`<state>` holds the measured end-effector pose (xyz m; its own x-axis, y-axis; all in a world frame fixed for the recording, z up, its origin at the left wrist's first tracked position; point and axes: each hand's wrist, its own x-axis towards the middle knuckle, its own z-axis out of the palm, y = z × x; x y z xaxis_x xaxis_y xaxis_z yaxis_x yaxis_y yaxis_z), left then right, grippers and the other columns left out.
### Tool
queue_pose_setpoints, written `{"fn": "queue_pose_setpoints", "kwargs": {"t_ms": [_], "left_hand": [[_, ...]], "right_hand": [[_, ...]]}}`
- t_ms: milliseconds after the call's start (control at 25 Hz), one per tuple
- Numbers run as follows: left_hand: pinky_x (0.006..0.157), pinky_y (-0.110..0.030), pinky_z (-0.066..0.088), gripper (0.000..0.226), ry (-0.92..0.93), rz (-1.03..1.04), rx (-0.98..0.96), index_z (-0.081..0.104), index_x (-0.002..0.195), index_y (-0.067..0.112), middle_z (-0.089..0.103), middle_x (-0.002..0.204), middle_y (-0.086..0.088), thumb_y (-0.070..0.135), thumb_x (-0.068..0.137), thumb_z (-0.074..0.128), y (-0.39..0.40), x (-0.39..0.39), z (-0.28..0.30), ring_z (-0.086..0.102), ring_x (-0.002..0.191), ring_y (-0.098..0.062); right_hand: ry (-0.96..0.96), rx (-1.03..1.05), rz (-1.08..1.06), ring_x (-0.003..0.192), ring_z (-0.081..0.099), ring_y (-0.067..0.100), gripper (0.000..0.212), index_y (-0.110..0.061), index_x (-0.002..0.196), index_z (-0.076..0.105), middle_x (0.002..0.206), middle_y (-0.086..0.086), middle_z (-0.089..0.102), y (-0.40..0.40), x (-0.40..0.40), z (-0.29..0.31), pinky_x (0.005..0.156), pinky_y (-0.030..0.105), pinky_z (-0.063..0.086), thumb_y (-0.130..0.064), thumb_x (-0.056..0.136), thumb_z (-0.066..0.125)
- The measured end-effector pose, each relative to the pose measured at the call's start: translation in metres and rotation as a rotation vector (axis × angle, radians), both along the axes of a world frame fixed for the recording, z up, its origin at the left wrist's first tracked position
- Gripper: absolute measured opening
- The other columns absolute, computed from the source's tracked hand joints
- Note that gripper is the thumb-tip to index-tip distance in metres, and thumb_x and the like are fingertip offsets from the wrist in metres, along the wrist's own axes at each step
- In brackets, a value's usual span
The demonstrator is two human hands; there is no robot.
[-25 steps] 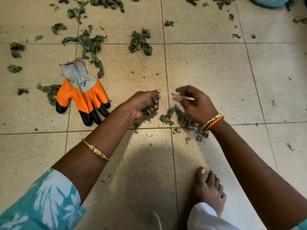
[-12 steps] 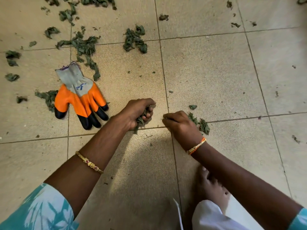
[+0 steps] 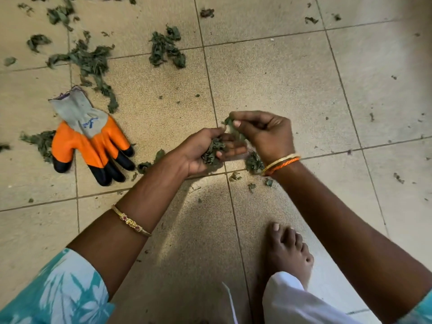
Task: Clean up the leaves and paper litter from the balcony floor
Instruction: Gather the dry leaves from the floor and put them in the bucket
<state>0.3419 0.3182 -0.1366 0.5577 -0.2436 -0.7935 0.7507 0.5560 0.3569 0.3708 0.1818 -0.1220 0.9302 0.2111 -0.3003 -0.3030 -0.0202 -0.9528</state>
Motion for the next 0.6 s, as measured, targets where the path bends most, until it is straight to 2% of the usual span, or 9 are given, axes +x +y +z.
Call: {"fn": "queue_pose_setpoints", "kwargs": {"t_ms": [80,120,160,200,240,360,400,480,600], "left_hand": [[0.035,-0.014,0.043,0.031,-0.009,0.011,-0.005,0.055,0.086,0.002,0.058,0.067,-0.01,0.022,0.102,0.038,-0.003,0.004,0.0,0.057,0.052,-0.014],[0.036,-0.015,0.043,0.03,0.008,0.007,0.009,0.054,0.084,0.003,0.055,0.063,-0.007,0.023,0.102,0.04,-0.005,0.006,0.0,0.053,0.045,-0.011],[0.035,-0.015,0.042,0.029,0.031,-0.001,0.034,0.053,0.083,0.004,0.053,0.061,-0.006,0.023,0.101,0.04,-0.006,0.007,-0.002,0.05,0.041,-0.009],[0.034,-0.015,0.041,0.028,0.047,-0.016,0.072,0.053,0.084,0.004,0.052,0.062,-0.006,0.022,0.101,0.04,-0.006,0.008,-0.005,0.048,0.039,-0.008],[0.032,-0.014,0.038,0.028,0.05,-0.034,0.117,0.052,0.083,0.005,0.052,0.061,-0.005,0.022,0.101,0.039,-0.007,0.009,-0.008,0.047,0.038,-0.008],[0.029,-0.015,0.03,0.032,0.037,-0.048,0.249,0.047,0.071,0.012,0.048,0.051,0.001,0.023,0.101,0.042,-0.006,0.013,-0.013,0.042,0.037,-0.007],[0.029,-0.016,0.029,0.033,0.03,-0.034,0.287,0.046,0.068,0.015,0.046,0.051,0.003,0.023,0.1,0.045,-0.004,0.015,-0.014,0.04,0.037,-0.007],[0.03,-0.017,0.027,0.034,0.014,-0.009,0.33,0.044,0.065,0.018,0.042,0.05,0.005,0.024,0.099,0.048,-0.001,0.018,-0.014,0.037,0.038,-0.006],[0.032,-0.016,0.026,0.035,-0.016,-0.007,0.37,0.042,0.064,0.02,0.041,0.048,0.007,0.024,0.098,0.048,-0.004,0.017,-0.013,0.036,0.037,-0.006]], "right_hand": [[-0.395,-0.314,0.144,0.087,0.068,0.02,0.018,-0.004,0.094,0.07,0.093,0.006,0.071,-0.001,-0.016,-0.014,0.076,0.031,0.057,0.005,0.084,0.059],[-0.62,-0.493,0.284,0.096,0.065,0.023,0.021,-0.004,0.103,0.068,0.101,0.01,0.069,-0.004,-0.023,-0.021,0.09,0.031,0.051,0.001,0.086,0.055],[-0.755,-0.636,0.413,0.105,0.062,0.024,0.026,-0.004,0.112,0.062,0.109,0.011,0.067,-0.006,-0.029,-0.027,0.102,0.032,0.039,-0.004,0.089,0.049],[-0.773,-0.705,0.507,0.112,0.058,0.023,0.031,-0.005,0.119,0.053,0.115,0.011,0.064,-0.01,-0.032,-0.029,0.11,0.034,0.027,-0.008,0.091,0.043],[-0.724,-0.693,0.543,0.116,0.056,0.022,0.033,-0.006,0.123,0.046,0.12,0.01,0.062,-0.013,-0.033,-0.026,0.112,0.037,0.023,-0.009,0.091,0.038],[-0.482,-0.424,0.343,0.117,0.055,0.017,0.029,-0.008,0.118,0.048,0.127,0.006,0.058,-0.037,-0.022,-0.014,0.102,0.037,0.042,-0.007,0.089,0.044],[-0.447,-0.426,0.256,0.12,0.053,0.014,0.028,-0.009,0.117,0.051,0.129,0.004,0.057,-0.051,-0.017,-0.016,0.101,0.036,0.044,-0.012,0.089,0.047],[-0.405,-0.617,0.259,0.127,0.042,0.013,0.044,-0.01,0.123,0.051,0.138,0.005,0.048,-0.077,-0.013,-0.025,0.107,0.034,0.037,-0.031,0.085,0.055],[-0.459,-0.899,0.519,0.141,0.018,0.025,0.092,-0.011,0.141,0.035,0.153,0.013,0.021,-0.09,-0.036,-0.047,0.114,0.036,0.019,-0.065,0.071,0.061]]}}
